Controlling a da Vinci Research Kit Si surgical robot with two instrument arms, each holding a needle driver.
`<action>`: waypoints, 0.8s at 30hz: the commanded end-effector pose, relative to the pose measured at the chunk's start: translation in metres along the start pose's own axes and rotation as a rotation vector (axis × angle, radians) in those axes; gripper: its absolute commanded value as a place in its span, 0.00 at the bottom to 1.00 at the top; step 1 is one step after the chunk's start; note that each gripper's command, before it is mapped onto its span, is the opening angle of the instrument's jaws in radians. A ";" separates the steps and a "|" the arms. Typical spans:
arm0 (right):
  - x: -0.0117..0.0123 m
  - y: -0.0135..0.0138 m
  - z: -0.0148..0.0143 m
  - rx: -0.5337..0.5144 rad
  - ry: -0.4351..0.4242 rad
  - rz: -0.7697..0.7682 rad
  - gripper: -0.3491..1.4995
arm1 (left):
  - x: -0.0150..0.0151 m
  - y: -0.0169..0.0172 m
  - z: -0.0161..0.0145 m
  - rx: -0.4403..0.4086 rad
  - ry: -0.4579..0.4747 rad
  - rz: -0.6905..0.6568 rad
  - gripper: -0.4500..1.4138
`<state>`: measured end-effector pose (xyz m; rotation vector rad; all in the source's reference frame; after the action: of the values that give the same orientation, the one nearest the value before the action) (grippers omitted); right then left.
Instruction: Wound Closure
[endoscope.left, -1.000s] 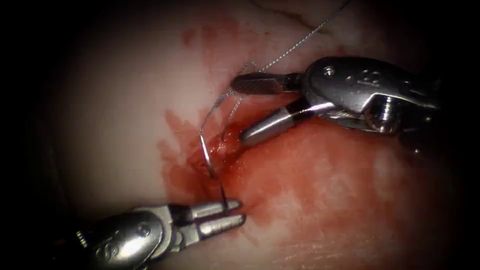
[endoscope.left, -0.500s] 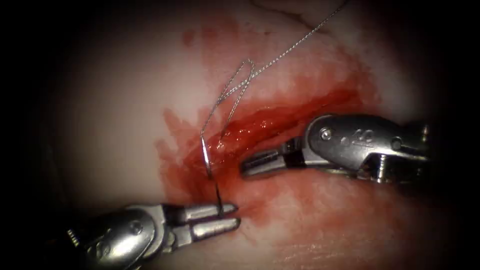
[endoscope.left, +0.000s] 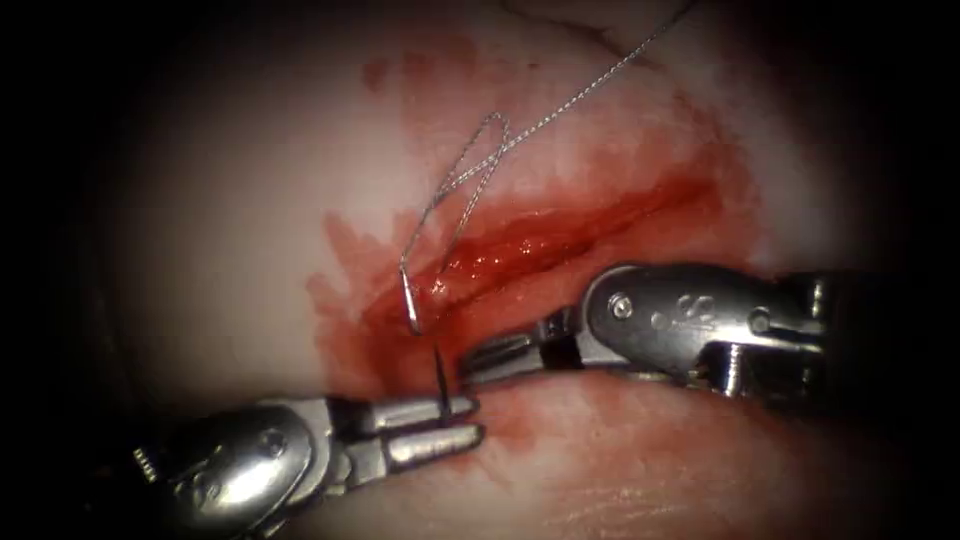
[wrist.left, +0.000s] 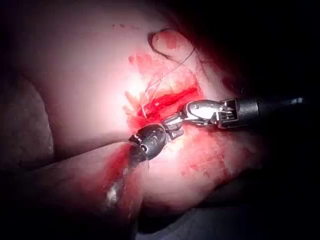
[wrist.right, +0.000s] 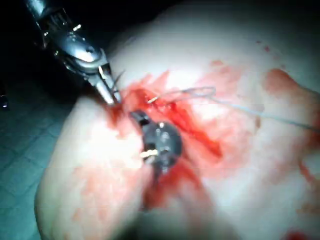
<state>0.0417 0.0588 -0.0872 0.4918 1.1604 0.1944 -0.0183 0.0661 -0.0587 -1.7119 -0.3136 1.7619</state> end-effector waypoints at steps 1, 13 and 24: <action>0.0000 0.0006 0.0009 -0.002 0.003 -0.004 0.00 | -0.0002 -0.0003 0.0007 -0.002 0.002 0.000 0.05; -0.0003 0.0016 0.0008 -0.045 -0.006 -0.012 0.00 | 0.0032 0.0038 0.0009 -0.143 -0.014 -0.234 0.05; 0.0016 0.0014 -0.0014 -0.059 0.000 -0.020 0.00 | 0.0041 0.0056 -0.0004 -0.279 -0.063 -0.416 0.05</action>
<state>0.0401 0.0611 -0.0891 0.4231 1.1529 0.2145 -0.0187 0.0636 -0.0663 -1.6324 -0.9431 1.5115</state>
